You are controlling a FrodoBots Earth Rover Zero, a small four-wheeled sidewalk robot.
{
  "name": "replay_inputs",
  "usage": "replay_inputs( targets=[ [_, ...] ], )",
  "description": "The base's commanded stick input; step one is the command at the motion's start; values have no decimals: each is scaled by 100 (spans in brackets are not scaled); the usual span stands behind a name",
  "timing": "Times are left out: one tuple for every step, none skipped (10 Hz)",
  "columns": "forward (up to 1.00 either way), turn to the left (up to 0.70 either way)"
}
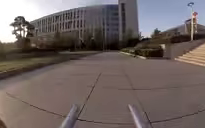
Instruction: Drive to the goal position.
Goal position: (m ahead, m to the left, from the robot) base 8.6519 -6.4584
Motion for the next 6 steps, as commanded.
replay_inputs(
  targets=[
    [70, 0],
    [70, 0],
    [70, 0],
    [70, 0],
    [70, 0],
    [70, 0]
  ],
)
